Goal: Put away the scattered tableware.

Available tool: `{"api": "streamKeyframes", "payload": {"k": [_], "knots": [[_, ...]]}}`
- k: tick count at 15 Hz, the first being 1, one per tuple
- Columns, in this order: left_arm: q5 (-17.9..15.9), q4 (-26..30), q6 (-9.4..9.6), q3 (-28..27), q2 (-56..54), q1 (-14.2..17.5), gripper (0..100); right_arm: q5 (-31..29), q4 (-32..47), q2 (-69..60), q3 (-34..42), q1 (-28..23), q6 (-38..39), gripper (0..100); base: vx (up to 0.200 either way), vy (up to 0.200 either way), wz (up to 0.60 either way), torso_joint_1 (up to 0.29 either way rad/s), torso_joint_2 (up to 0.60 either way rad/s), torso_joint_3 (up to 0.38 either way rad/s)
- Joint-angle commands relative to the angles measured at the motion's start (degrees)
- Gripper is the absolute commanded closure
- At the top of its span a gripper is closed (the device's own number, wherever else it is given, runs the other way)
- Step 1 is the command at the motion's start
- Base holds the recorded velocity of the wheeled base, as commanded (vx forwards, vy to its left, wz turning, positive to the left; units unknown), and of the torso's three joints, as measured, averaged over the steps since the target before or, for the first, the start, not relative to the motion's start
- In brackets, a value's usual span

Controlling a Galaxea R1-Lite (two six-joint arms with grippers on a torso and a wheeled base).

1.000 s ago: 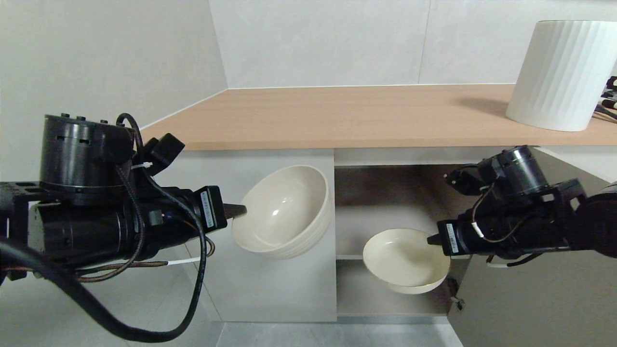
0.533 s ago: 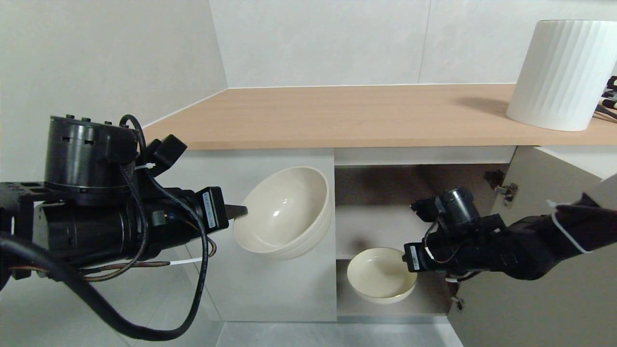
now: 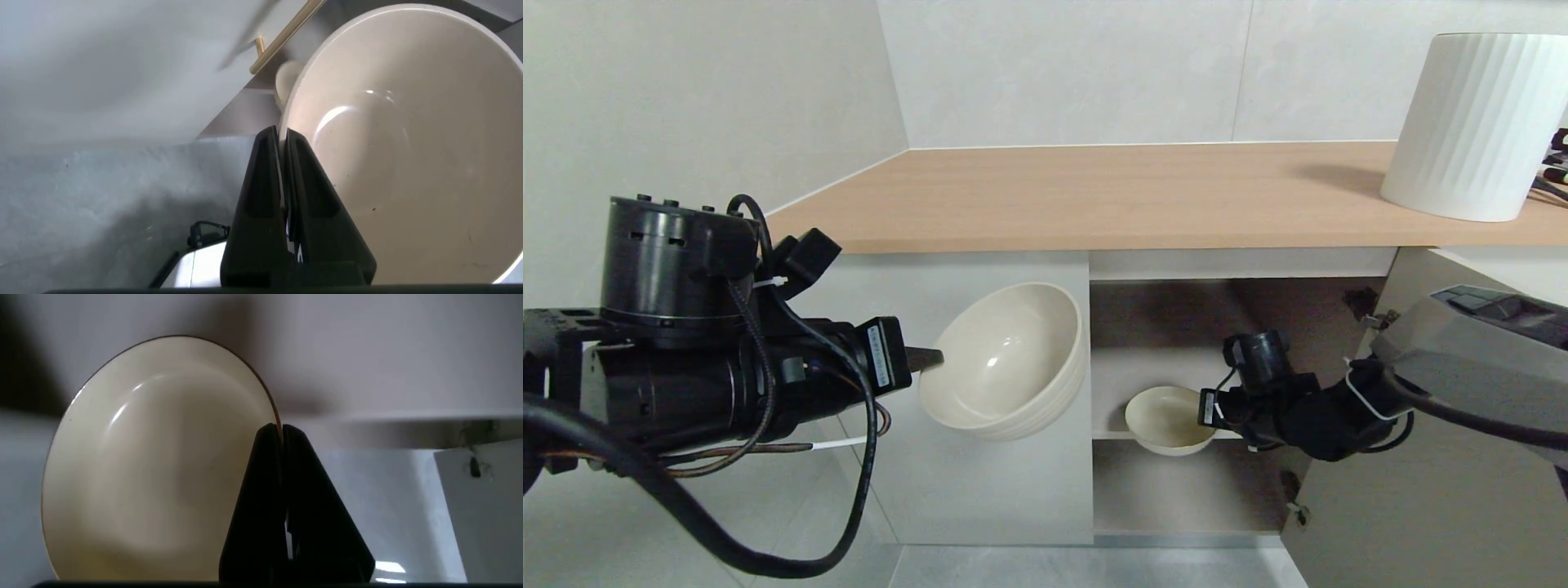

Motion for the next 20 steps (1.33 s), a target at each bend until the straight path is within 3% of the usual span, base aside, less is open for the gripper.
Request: {"api": "streamKeyframes", "payload": {"k": [1,7,20], "knots": [[-0.02,-0.04,-0.03,0.0,0.39,0.01,100,-2.49,-0.1,5.75,-5.15,-1.54,2.16,100,0.0,0.0,0.0,0.0,0.0,0.0],[0.07,-0.04,-0.03,0.0,0.75,0.01,100,-9.61,-0.1,11.9,-12.8,-3.74,2.16,100,0.0,0.0,0.0,0.0,0.0,0.0],[-0.02,-0.04,-0.03,0.0,0.92,-0.08,100,-12.86,-0.1,14.63,-17.37,-5.32,2.16,100,0.0,0.0,0.0,0.0,0.0,0.0]]}}
